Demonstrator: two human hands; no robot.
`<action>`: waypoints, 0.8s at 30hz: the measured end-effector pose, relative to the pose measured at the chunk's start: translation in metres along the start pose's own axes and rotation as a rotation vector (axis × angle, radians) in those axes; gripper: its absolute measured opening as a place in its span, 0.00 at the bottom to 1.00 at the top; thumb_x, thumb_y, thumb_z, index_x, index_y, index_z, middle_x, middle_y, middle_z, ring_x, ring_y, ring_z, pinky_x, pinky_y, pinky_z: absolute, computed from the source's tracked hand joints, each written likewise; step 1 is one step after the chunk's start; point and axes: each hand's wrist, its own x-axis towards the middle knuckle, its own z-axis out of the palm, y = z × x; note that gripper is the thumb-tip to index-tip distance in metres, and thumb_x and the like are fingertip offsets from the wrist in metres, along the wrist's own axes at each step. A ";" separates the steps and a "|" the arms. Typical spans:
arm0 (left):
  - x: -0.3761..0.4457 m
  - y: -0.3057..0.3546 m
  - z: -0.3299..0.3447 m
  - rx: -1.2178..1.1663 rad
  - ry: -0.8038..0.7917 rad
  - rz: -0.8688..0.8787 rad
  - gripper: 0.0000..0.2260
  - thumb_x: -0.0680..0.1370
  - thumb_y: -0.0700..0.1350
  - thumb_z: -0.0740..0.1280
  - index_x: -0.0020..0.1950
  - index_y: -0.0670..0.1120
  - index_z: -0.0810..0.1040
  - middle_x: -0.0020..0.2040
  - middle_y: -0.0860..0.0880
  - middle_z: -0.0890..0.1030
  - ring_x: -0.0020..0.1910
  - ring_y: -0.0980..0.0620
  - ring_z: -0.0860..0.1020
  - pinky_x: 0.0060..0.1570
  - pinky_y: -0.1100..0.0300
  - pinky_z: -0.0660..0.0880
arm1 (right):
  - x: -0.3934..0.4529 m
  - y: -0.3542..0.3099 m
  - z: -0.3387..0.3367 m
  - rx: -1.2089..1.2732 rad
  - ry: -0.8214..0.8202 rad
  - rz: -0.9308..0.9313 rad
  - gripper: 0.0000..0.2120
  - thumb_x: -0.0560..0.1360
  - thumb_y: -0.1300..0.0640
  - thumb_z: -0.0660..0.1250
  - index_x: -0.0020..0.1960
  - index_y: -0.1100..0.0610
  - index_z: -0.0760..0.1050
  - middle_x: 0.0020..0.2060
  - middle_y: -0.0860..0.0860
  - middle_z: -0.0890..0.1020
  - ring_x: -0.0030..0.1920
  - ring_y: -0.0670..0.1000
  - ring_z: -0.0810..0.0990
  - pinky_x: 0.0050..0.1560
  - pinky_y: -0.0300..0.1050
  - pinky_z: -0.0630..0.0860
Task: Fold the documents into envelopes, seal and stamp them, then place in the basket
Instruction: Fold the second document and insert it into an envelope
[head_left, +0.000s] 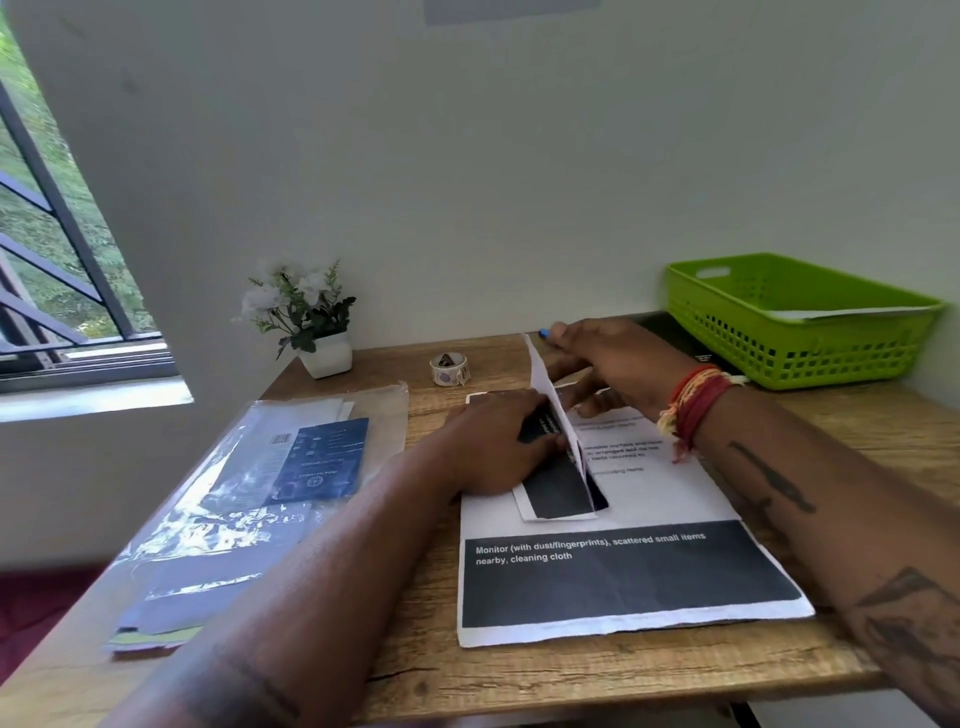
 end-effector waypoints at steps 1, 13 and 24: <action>0.000 0.001 0.000 -0.003 -0.003 0.011 0.30 0.72 0.70 0.54 0.69 0.58 0.72 0.67 0.54 0.78 0.66 0.48 0.76 0.64 0.44 0.73 | 0.000 0.002 0.003 -0.039 -0.008 -0.018 0.16 0.81 0.47 0.65 0.60 0.59 0.77 0.48 0.57 0.86 0.35 0.53 0.82 0.32 0.45 0.79; -0.005 -0.003 -0.010 0.006 -0.005 -0.024 0.29 0.71 0.73 0.52 0.65 0.61 0.73 0.65 0.52 0.78 0.63 0.47 0.76 0.63 0.44 0.73 | 0.009 0.018 0.006 -0.554 -0.116 -0.206 0.10 0.75 0.55 0.75 0.55 0.47 0.83 0.46 0.46 0.84 0.41 0.39 0.80 0.43 0.36 0.74; -0.010 -0.006 -0.017 -0.046 -0.012 -0.123 0.14 0.79 0.45 0.61 0.64 0.52 0.75 0.64 0.49 0.79 0.62 0.45 0.76 0.62 0.46 0.73 | 0.000 0.011 0.011 -0.885 -0.165 -0.272 0.11 0.77 0.52 0.71 0.59 0.45 0.81 0.52 0.38 0.79 0.46 0.32 0.74 0.44 0.21 0.65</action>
